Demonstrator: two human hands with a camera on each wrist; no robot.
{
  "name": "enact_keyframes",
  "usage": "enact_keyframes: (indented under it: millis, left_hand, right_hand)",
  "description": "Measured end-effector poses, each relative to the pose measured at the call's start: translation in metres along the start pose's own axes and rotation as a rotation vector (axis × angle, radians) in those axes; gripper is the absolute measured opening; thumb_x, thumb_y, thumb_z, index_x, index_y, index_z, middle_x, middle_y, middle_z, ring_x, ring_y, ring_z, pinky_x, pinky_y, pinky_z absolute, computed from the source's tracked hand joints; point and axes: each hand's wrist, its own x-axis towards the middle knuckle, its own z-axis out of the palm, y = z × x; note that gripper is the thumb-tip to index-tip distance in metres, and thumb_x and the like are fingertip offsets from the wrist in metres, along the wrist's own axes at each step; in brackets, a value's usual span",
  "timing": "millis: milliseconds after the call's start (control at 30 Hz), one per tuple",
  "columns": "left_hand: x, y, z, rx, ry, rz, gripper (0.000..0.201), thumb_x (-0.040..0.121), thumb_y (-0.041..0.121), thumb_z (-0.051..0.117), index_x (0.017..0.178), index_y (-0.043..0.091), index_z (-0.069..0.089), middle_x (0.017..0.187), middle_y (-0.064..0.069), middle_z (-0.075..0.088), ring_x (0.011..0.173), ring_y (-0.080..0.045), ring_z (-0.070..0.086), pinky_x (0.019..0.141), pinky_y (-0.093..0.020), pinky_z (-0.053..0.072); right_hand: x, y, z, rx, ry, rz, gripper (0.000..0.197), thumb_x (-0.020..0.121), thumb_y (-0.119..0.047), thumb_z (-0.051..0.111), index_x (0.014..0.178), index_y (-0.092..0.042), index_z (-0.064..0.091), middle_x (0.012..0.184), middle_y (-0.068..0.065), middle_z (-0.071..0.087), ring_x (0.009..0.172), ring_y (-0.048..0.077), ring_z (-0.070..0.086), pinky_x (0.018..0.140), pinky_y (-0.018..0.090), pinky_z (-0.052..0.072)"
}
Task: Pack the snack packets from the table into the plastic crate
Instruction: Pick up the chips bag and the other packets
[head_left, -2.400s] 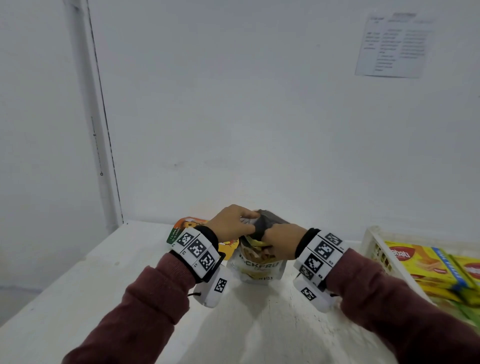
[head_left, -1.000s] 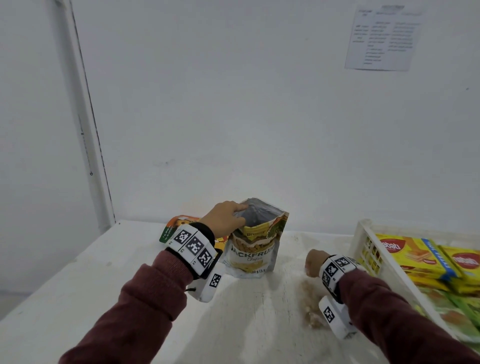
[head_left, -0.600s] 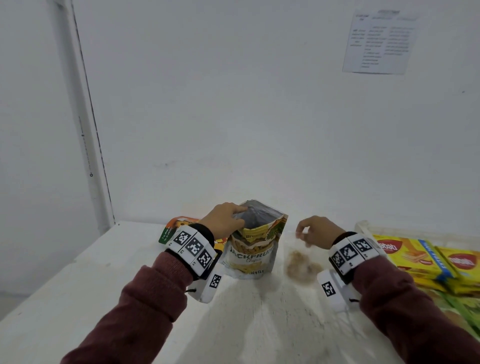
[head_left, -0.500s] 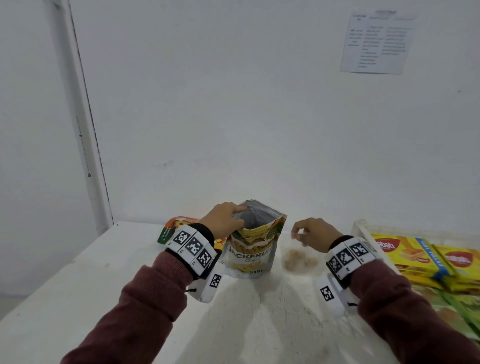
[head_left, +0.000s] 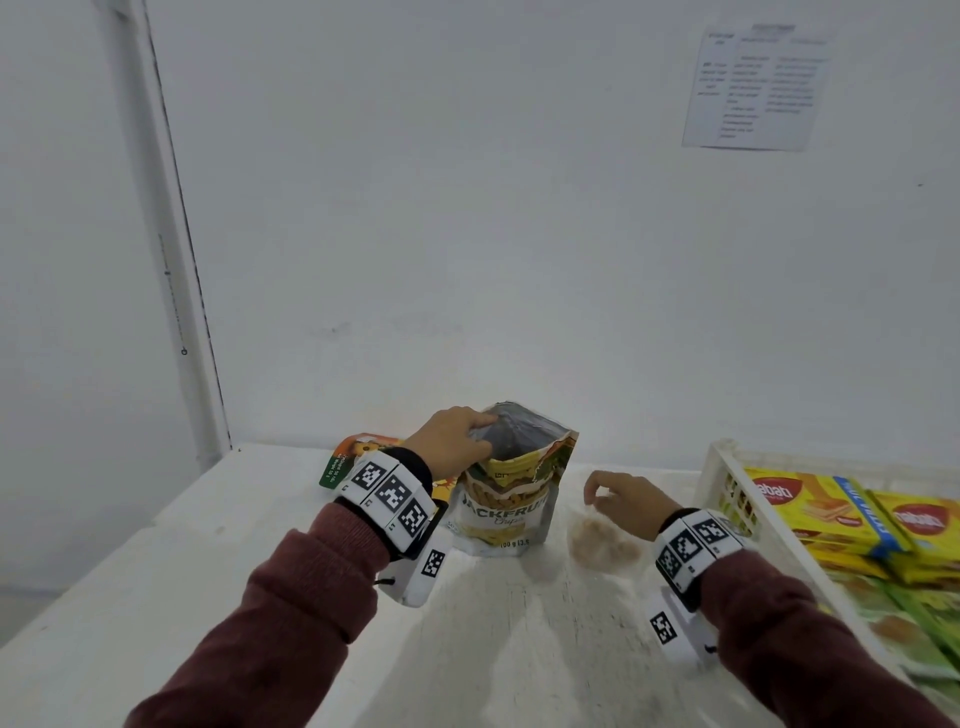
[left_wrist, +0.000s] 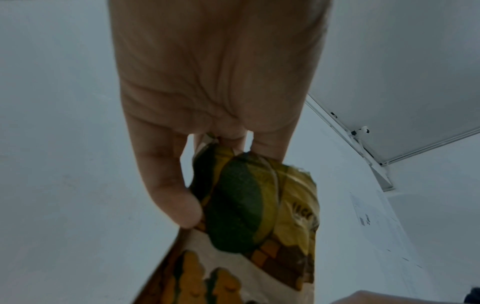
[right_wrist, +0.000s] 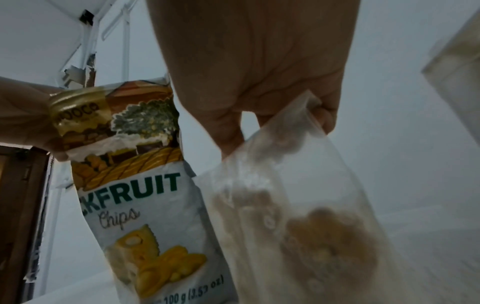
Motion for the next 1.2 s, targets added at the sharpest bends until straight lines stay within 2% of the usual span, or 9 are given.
enact_keyframes:
  millis: [67,167,267,400,500,667,867,1033,1200]
  left_hand:
    - [0.000,0.000,0.000,-0.005,-0.001,0.001,0.050,0.091,0.012,0.045,0.141,0.018,0.040,0.145,-0.008,0.040,0.097,-0.024,0.054,0.073,-0.020,0.035]
    - [0.000,0.000,-0.001,0.000,-0.003,0.001,0.050,0.091,0.014,0.045,0.141,0.018,0.041,0.144,-0.009,0.042,0.116,-0.031,0.050,0.085,-0.027,0.040]
    - [0.000,0.000,0.000,-0.028,-0.006,-0.006,0.047,0.093,0.014,0.042,0.140,0.017,0.042,0.143,-0.010,0.043,0.119,-0.032,0.049,0.087,-0.029,0.041]
    - [0.000,0.001,0.001,-0.075,0.011,-0.005,0.045,0.095,0.015,0.040,0.139,0.015,0.042,0.143,-0.012,0.042,0.120,-0.030,0.049,0.083,-0.024,0.039]
    - [-0.002,0.002,0.001,-0.100,0.045,-0.012,0.043,0.093,0.014,0.043,0.136,0.015,0.047,0.135,-0.021,0.050,0.116,-0.038,0.051,0.086,-0.034,0.044]
    - [-0.001,-0.002,0.004,-0.179,0.147,0.005,0.040,0.088,0.009,0.050,0.128,0.013,0.057,0.135,-0.007,0.053,0.116,-0.030,0.055,0.083,-0.026,0.045]
    - [0.004,-0.002,0.005,-0.251,0.193,0.028,0.033,0.090,0.013,0.053,0.122,0.011,0.061,0.127,-0.006,0.060,0.114,-0.016,0.056,0.081,-0.017,0.041]
    - [0.007,-0.002,0.000,-0.254,0.163,0.026,0.033,0.092,0.016,0.051,0.122,0.010,0.061,0.126,-0.007,0.061,0.109,-0.017,0.058,0.078,-0.018,0.042]
    - [0.004,-0.006,-0.006,-0.273,0.101,-0.020,0.036,0.093,0.019,0.047,0.128,0.016,0.057,0.127,-0.008,0.059,0.099,-0.019,0.058,0.073,-0.021,0.046]
  right_hand:
    - [-0.002,-0.001,0.003,-0.058,-0.055,0.046,0.019,0.084,-0.044,0.061,0.079,-0.035,0.044,0.086,-0.009,0.050,0.087,0.015,0.049,0.079,0.026,0.038]
    - [-0.002,0.001,0.007,-0.216,-0.124,0.099,0.055,0.067,-0.049,0.075,0.110,-0.029,0.046,0.103,-0.007,0.052,0.098,0.015,0.051,0.086,0.027,0.040]
    - [-0.001,0.000,0.010,-0.433,-0.050,0.052,0.054,0.075,-0.043,0.070,0.121,-0.029,0.045,0.123,-0.003,0.051,0.114,0.017,0.048,0.100,0.032,0.031]
    - [-0.002,-0.001,0.015,-0.540,0.047,0.009,0.044,0.082,-0.038,0.063,0.124,-0.032,0.050,0.137,-0.002,0.034,0.132,0.017,0.030,0.112,0.041,0.011]
    - [-0.003,-0.002,0.015,-0.586,0.064,-0.021,0.041,0.086,-0.032,0.059,0.126,-0.027,0.051,0.134,0.001,0.037,0.127,0.020,0.034,0.106,0.033,0.023]
    - [0.000,-0.003,0.025,-0.621,0.010,0.027,0.030,0.092,-0.008,0.042,0.120,-0.011,0.052,0.124,0.007,0.053,0.115,0.024,0.052,0.096,0.031,0.041]
    - [0.001,-0.006,0.033,-0.495,-0.047,0.104,0.051,0.083,-0.031,0.063,0.125,-0.011,0.042,0.126,0.006,0.048,0.117,0.024,0.051,0.096,0.032,0.042]
    - [0.004,-0.004,0.039,-0.503,0.031,0.118,0.038,0.088,-0.012,0.052,0.124,-0.013,0.043,0.125,0.006,0.051,0.114,0.024,0.053,0.093,0.030,0.043]
    - [0.006,0.004,0.024,-0.260,0.056,0.215,0.032,0.084,-0.008,0.050,0.114,-0.020,0.055,0.119,0.003,0.059,0.107,0.023,0.058,0.088,0.028,0.047]
